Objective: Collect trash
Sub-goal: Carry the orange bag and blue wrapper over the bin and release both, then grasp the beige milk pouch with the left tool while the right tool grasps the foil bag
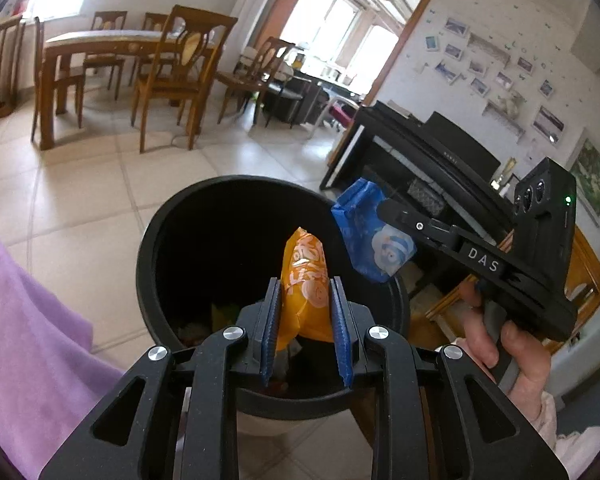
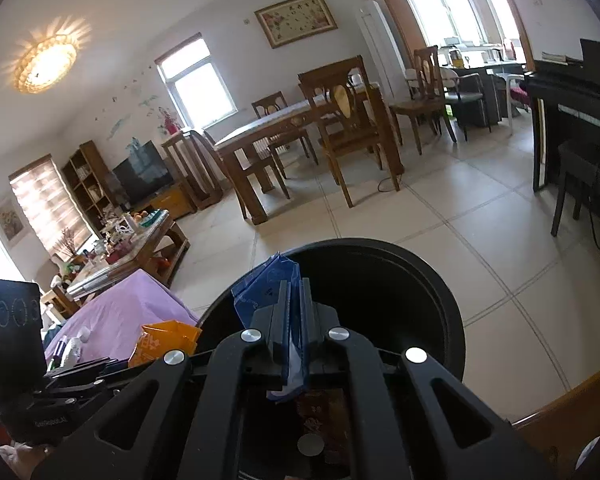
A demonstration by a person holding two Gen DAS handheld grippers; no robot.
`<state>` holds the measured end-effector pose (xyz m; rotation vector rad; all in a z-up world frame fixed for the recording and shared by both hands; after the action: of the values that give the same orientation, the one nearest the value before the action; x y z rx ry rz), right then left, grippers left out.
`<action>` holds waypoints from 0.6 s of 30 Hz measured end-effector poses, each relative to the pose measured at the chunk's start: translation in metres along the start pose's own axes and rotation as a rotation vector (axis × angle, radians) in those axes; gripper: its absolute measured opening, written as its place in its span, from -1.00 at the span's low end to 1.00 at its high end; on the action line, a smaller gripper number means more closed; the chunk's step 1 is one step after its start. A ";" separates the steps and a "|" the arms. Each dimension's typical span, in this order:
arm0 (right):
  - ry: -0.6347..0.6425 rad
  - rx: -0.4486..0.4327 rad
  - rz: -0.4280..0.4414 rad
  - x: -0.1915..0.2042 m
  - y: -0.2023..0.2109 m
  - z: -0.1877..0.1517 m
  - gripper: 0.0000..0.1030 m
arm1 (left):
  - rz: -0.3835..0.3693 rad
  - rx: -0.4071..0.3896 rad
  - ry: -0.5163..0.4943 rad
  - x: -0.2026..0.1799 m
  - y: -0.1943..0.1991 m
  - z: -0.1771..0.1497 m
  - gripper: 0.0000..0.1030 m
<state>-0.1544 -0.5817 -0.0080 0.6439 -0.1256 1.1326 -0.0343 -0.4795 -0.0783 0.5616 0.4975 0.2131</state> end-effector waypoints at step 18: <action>-0.046 0.024 0.050 0.008 -0.008 -0.001 0.90 | 0.154 -0.098 -0.012 -0.006 0.117 -0.016 0.66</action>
<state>-0.1446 -0.5767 -0.0087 0.6913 -0.1682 1.1691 -0.0539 -0.3770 -0.0223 0.5058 0.4299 0.3782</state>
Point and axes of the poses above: each gripper's, at about its wrist camera, not at the fingertips, and y roughly against the way its jaws point, x to its left, z to its top, the point moved 2 cm from there along -y, roughly the way its jaws point, and after that the axes turned 4 degrees about -x, right-handed, at the moved point
